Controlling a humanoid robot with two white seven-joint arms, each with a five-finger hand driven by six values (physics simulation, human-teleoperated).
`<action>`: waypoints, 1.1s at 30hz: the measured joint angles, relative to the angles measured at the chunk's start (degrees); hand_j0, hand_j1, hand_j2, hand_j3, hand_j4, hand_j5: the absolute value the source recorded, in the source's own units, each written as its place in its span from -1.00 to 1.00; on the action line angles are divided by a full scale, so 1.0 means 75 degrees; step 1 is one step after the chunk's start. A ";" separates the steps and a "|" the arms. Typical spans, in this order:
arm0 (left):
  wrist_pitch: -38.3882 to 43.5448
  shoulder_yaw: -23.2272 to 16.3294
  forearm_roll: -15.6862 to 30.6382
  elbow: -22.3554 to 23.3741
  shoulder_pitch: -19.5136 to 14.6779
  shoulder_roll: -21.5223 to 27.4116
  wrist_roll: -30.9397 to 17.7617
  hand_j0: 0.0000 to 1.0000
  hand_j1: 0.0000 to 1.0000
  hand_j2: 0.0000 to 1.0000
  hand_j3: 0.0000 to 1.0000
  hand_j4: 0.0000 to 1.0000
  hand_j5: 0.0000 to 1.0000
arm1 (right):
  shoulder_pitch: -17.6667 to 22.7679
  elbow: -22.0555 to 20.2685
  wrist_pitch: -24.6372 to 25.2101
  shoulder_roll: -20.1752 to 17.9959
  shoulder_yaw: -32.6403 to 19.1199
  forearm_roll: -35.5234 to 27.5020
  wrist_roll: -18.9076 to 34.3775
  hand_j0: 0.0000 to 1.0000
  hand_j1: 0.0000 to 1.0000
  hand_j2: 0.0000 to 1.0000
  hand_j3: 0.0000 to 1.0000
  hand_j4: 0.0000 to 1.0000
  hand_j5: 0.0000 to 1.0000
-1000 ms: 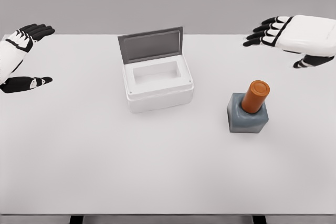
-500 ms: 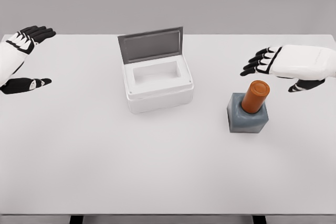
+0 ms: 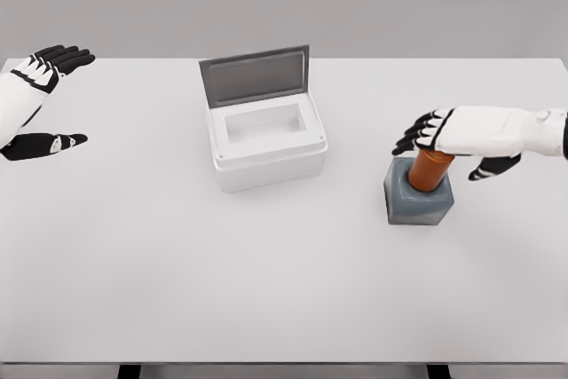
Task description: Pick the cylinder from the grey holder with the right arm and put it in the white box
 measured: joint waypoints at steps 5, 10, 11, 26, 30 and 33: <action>0.0000 0.0000 -0.0007 0.0006 0.0000 0.0000 0.0000 1.00 1.00 1.00 1.00 1.00 1.00 | -0.0047 0.0042 -0.0012 0.0076 0.0062 -0.0008 -0.0004 0.96 0.96 0.96 0.96 0.96 0.96; 0.0000 0.0000 -0.0034 0.0011 0.0000 0.0000 0.0000 1.00 1.00 1.00 1.00 1.00 1.00 | -0.0047 0.0048 -0.0002 0.0097 0.0083 -0.0026 -0.0006 0.68 0.68 0.68 0.68 0.68 0.68; 0.0000 0.0000 -0.0036 0.0012 0.0000 -0.0001 0.0000 1.00 1.00 1.00 1.00 1.00 1.00 | -0.0047 0.0044 0.0033 0.0101 0.0087 -0.0077 -0.0022 0.61 0.61 0.61 0.61 0.61 0.61; 0.0000 0.0000 -0.0048 0.0012 0.0000 -0.0011 0.0000 1.00 1.00 1.00 1.00 1.00 1.00 | -0.0304 -0.0029 0.0038 0.0101 0.0069 -0.0075 0.0006 -0.63 -0.63 -0.63 -0.63 -0.63 -0.63; 0.0000 0.0000 -0.0051 0.0012 0.0000 -0.0012 0.0000 1.00 1.00 1.00 1.00 1.00 1.00 | -0.0515 -0.0075 0.0004 0.0107 -0.0064 -0.0074 0.0001 -0.59 -0.59 -0.59 -0.59 -0.59 -0.59; 0.0000 0.0001 -0.0051 0.0013 0.0000 -0.0012 0.0000 1.00 1.00 1.00 1.00 1.00 1.00 | -0.0633 -0.0052 -0.0006 0.0308 -0.0257 -0.0066 0.0004 -0.59 -0.59 -0.59 -0.59 -0.59 -0.59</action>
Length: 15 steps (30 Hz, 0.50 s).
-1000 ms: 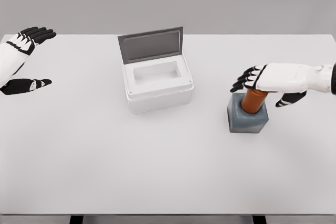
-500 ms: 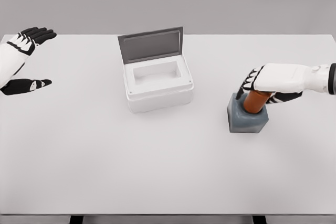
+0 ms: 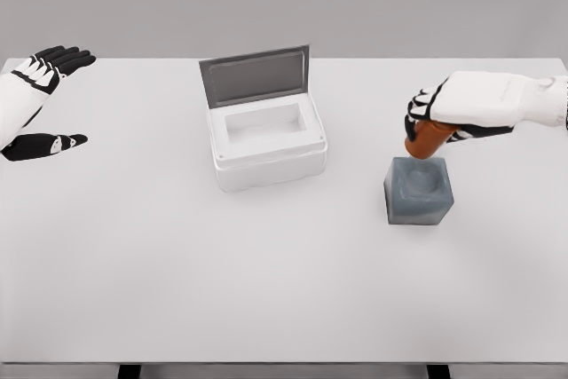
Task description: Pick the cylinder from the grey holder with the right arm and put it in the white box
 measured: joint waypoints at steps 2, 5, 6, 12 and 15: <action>0.0000 0.0000 -0.0001 0.0001 0.0000 0.0000 0.0000 1.00 1.00 1.00 1.00 1.00 1.00 | -0.0093 0.0074 0.0024 0.0290 -0.0054 0.0036 0.0006 -0.57 -0.57 -0.57 -0.57 -0.57 -0.57; 0.0000 0.0000 -0.0001 0.0001 0.0000 0.0000 0.0000 1.00 1.00 1.00 1.00 1.00 1.00 | -0.0352 0.0468 0.0054 0.0928 -0.0067 0.0115 -0.0002 -0.57 -0.57 -0.57 -0.57 -0.57 -0.57; 0.0000 0.0000 -0.0001 0.0001 0.0000 0.0000 0.0000 1.00 1.00 1.00 1.00 1.00 1.00 | -0.0398 0.0676 0.0056 0.1196 -0.0061 0.0208 -0.0002 -0.57 -0.57 -0.57 -0.57 -0.57 -0.57; 0.0000 -0.0001 -0.0001 0.0002 0.0000 0.0000 0.0000 1.00 1.00 1.00 1.00 1.00 1.00 | -0.0738 0.1795 0.0053 0.2538 -0.0023 0.0636 0.0002 -0.57 -0.57 -0.57 -0.57 -0.57 -0.57; 0.0000 0.0000 -0.0001 0.0003 0.0000 0.0000 0.0000 1.00 1.00 1.00 1.00 1.00 1.00 | -0.0844 0.2183 0.0056 0.3059 -0.0008 0.0861 0.0000 -0.57 -0.57 -0.57 -0.57 -0.57 -0.57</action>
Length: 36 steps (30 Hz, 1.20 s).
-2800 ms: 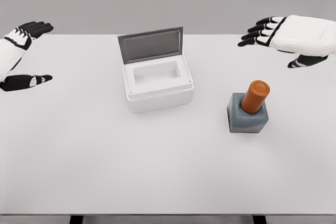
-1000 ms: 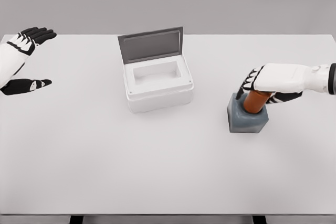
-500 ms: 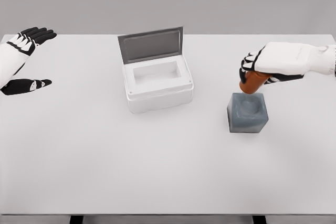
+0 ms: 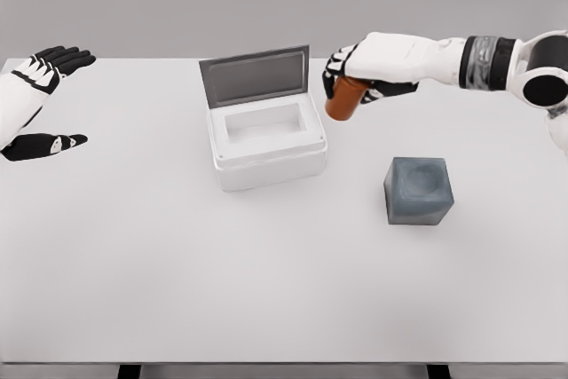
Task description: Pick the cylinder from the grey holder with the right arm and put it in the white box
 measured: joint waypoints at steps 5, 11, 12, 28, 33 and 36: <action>0.0000 0.0000 0.0000 0.0010 0.0000 0.0000 0.0000 1.00 1.00 1.00 1.00 1.00 1.00 | -0.0270 0.0649 0.0006 0.0703 0.0133 0.0285 0.0000 -0.57 -0.57 -0.57 -0.57 -0.57 -0.57; 0.0000 0.0000 0.0000 0.0017 0.0000 0.0000 0.0000 1.00 1.00 1.00 1.00 1.00 1.00 | -0.0387 0.1041 0.0024 0.1182 0.0345 0.0581 0.0001 -0.58 -0.58 -0.58 -0.58 -0.58 -0.58; 0.0000 0.0000 0.0000 0.0018 0.0000 0.0000 0.0000 1.00 1.00 1.00 1.00 1.00 1.00 | -0.0399 0.1083 0.0034 0.1234 0.0366 0.0603 0.0000 -0.58 -0.58 -0.58 -0.58 -0.58 -0.58; 0.0000 0.0001 0.0000 0.0018 0.0000 0.0000 0.0000 1.00 1.00 1.00 1.00 1.00 1.00 | -0.0480 0.1503 0.0051 0.1485 0.0411 0.0918 0.0001 -0.57 -0.57 -0.57 -0.57 -0.57 -0.57; 0.0000 0.0001 0.0000 0.0018 0.0000 0.0000 0.0000 1.00 1.00 1.00 1.00 1.00 1.00 | -0.0492 0.1459 0.0053 0.1450 0.0405 0.0912 0.0001 -0.56 -0.56 -0.56 -0.56 -0.56 -0.56; 0.0000 0.0001 0.0000 0.0018 -0.0012 0.0000 0.0000 1.00 1.00 1.00 1.00 1.00 1.00 | -0.0492 0.1441 0.0053 0.1450 0.0402 0.0910 0.0002 -0.55 -0.55 -0.55 -0.55 -0.55 -0.55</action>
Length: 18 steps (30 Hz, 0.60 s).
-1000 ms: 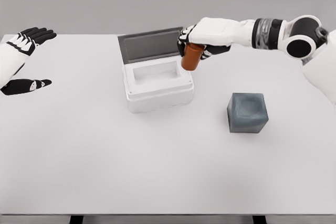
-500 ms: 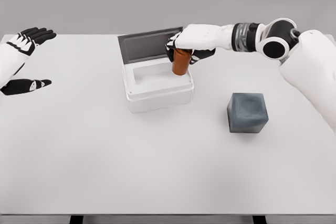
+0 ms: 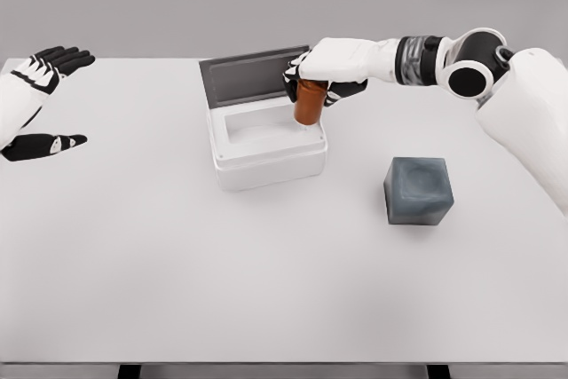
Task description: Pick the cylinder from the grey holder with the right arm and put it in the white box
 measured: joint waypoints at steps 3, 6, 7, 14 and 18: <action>0.0000 0.0000 0.0000 0.0000 0.0000 0.0000 0.0000 1.00 1.00 1.00 1.00 1.00 1.00 | 0.0000 -0.0071 0.0000 0.0000 -0.0001 -0.0008 0.0000 -0.55 -0.55 -0.55 -0.55 -0.55 -0.55; 0.0000 0.0000 0.0000 0.0000 0.0012 0.0000 0.0000 1.00 1.00 1.00 1.00 1.00 1.00 | 0.0000 -0.0115 0.0001 0.0001 0.0002 -0.0013 0.0000 -0.54 -0.54 -0.54 -0.54 -0.54 -0.54; 0.0000 0.0000 0.0000 0.0000 0.0012 0.0000 0.0000 1.00 1.00 1.00 1.00 1.00 1.00 | 0.0000 -0.0124 0.0001 -0.0003 0.0003 -0.0014 0.0000 -0.54 -0.54 -0.54 -0.54 -0.54 -0.54; 0.0000 0.0000 0.0000 0.0000 0.0012 0.0000 0.0000 1.00 1.00 1.00 1.00 1.00 1.00 | 0.0000 -0.0136 0.0005 0.0002 0.0007 -0.0016 0.0001 -0.51 -0.51 -0.51 -0.51 -0.51 -0.51; 0.0000 0.0000 0.0000 0.0000 0.0012 0.0000 0.0000 1.00 1.00 1.00 1.00 1.00 1.00 | 0.0000 -0.0198 0.0008 -0.0016 0.0007 -0.0016 0.0001 -0.47 -0.47 -0.47 -0.47 -0.47 -0.47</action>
